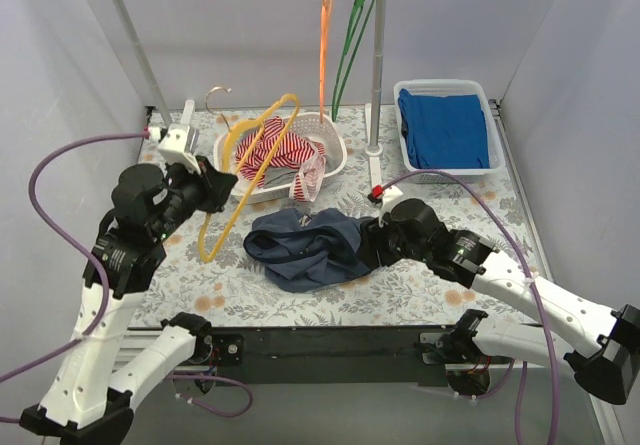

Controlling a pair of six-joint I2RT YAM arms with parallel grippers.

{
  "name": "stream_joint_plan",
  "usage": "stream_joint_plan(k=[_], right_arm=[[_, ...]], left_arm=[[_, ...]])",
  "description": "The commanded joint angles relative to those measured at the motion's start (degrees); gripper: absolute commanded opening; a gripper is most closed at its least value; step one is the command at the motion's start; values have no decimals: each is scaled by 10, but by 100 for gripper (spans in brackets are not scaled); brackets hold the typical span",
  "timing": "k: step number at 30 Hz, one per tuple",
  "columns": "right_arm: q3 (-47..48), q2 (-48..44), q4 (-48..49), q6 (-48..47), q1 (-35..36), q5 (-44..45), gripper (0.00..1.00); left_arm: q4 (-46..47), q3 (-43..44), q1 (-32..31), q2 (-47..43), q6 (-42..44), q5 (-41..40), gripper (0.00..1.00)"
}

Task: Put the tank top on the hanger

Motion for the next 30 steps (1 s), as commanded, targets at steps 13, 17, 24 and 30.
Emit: stream_joint_plan(k=[13,17,24,30], right_arm=[[-80,101,193,54,0,8,50],[-81,122,200,58,-1,44,50],[-84,147,209,57,0,80,41],[-83,131,205,53,0,125,15]], left_arm=[[-101,-95,-79,-130,35,132,0],[-129,-66,-123,-113,42,74,0],[-153,-40,-182,-85,54,26,0],[-188,-17,-239,-72,63,-17,0]])
